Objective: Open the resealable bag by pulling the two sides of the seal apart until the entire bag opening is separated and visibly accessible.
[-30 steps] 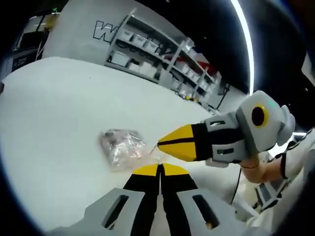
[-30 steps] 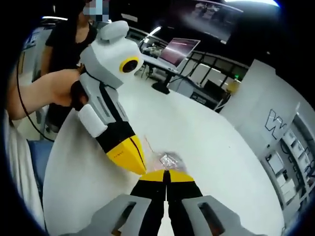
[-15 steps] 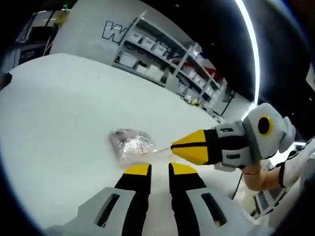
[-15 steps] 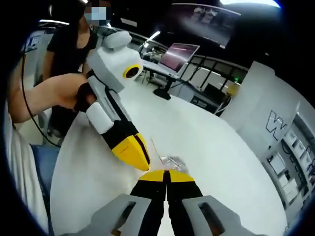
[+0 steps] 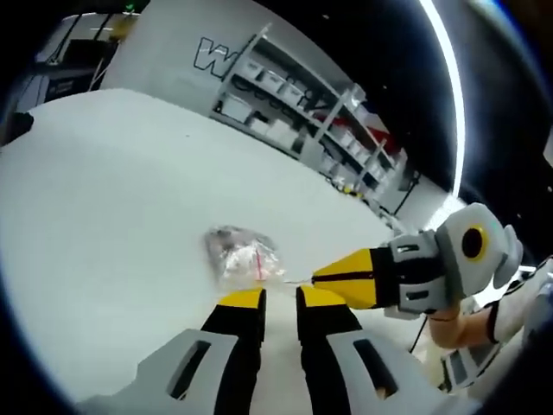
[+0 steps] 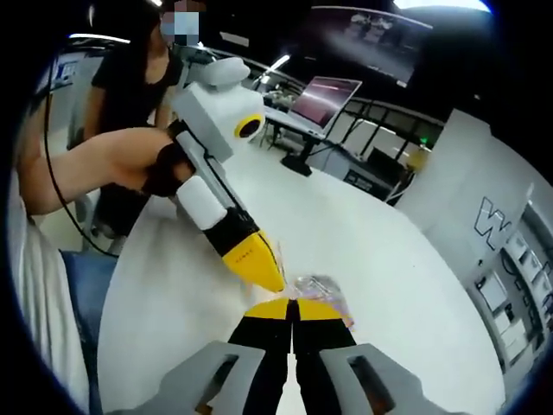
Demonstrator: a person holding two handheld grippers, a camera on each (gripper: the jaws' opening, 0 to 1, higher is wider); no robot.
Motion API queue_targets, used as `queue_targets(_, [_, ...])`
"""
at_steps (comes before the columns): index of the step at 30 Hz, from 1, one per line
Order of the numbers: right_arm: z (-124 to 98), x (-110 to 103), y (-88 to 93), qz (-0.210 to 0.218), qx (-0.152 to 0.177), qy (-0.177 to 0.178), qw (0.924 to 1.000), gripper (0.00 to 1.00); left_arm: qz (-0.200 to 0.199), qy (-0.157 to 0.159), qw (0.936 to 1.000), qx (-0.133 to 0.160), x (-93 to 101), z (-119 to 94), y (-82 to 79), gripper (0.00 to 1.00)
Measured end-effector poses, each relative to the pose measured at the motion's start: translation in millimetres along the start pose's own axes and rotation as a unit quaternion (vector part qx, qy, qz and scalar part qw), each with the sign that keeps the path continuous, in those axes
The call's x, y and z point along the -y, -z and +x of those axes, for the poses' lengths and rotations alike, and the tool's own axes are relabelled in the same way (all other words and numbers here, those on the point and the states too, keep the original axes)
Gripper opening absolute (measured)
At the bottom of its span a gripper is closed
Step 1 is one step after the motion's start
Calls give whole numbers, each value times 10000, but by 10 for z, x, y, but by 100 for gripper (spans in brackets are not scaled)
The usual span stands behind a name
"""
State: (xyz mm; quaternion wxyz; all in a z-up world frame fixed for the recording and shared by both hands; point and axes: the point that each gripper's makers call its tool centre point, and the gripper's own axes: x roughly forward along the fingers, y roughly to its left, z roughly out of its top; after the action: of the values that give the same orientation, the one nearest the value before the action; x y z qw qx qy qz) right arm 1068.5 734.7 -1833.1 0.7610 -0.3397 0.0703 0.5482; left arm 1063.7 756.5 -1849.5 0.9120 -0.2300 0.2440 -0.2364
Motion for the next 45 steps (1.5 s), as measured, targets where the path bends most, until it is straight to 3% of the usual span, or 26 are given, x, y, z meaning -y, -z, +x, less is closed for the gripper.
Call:
queue_targets(6, [-7,5,-12,-7,13,-43,10000,0,137,-104,9998,-82,-30,-8,29,3])
queue_targets(14, [-7,23,-14,-14,20,-16,10000,0,78,-109,9998,-136,-38,-21,45,2])
queue_targets(18, [-34,-84,0,43,0,-8,10000,0,330,-318,9987,-219,-99,-34,68,2])
queue_targets(21, [-35,-79,-17,62,36,-44,10000,0,328,-197,9990,-245,-69,-41,73,2])
queue_targets(23, [-34,-67,-22,38,42,-11,10000,0,335,-47,9994,-21,1,-47,13,3])
queue_targets(26, [-32,-77,-32,56,55,-31,10000,0,76,70,9999,93,21,-70,-34,14])
queue_targets(41, [-48,-111,-53,50,85,-62,9999,0,23,10,10000,76,-3,-41,-24,11])
queue_targets(45, [-45,-124,-50,52,84,-82,9999,0,64,7,10000,53,8,-34,-17,4])
